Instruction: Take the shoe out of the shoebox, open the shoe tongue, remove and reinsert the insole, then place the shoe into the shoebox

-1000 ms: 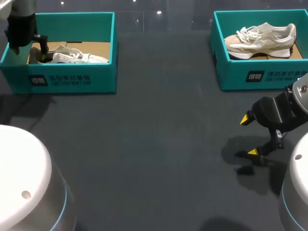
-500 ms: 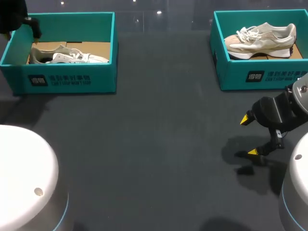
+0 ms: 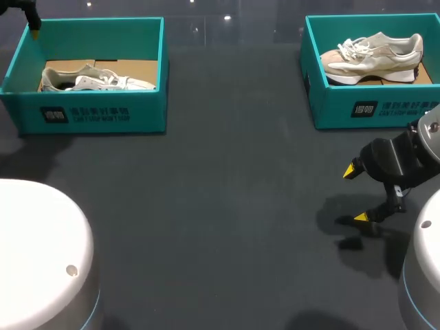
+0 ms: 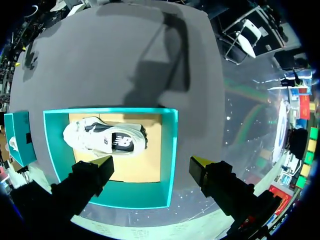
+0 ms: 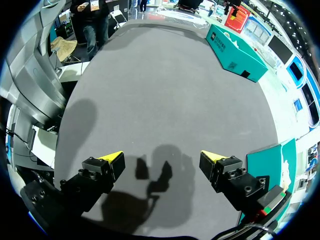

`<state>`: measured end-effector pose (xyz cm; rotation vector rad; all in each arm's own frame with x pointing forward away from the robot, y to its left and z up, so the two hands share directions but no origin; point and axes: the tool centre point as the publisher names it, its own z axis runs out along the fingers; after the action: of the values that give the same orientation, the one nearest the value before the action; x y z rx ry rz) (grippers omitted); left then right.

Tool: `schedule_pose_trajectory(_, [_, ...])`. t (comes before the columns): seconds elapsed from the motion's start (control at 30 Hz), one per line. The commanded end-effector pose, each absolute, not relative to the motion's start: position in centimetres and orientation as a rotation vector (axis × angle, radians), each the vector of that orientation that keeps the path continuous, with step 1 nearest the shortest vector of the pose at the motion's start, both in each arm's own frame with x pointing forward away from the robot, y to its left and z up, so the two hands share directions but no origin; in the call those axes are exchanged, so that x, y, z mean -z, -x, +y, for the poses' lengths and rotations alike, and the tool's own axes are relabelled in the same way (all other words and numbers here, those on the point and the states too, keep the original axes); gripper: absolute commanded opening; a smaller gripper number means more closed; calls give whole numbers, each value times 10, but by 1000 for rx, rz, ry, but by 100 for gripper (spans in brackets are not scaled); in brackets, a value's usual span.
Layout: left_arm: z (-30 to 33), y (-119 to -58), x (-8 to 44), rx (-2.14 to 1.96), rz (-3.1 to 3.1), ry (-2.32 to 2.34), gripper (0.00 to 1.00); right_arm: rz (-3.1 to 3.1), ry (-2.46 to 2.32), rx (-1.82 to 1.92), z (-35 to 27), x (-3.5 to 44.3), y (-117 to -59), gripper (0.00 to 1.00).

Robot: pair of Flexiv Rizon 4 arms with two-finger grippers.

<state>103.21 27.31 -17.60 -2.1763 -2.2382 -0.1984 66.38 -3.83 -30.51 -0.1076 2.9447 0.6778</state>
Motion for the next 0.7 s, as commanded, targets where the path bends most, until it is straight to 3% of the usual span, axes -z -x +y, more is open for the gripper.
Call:
schedule_pose_trajectory(0.03, [277, -1029, 165, 178, -2247, 2188, 100, 2944, 106, -674, -38, 305, -662, 100])
schedule_pose_trajectory(0.5, [277, -1029, 164, 176, -2244, 2195, 100, 2944, 106, -674, -38, 305, -662, 100])
schedule_pose_trajectory(0.7, [277, -1029, 164, 176, -2244, 2195, 100, 3012, -32, -506, -42, 273, -708, 100])
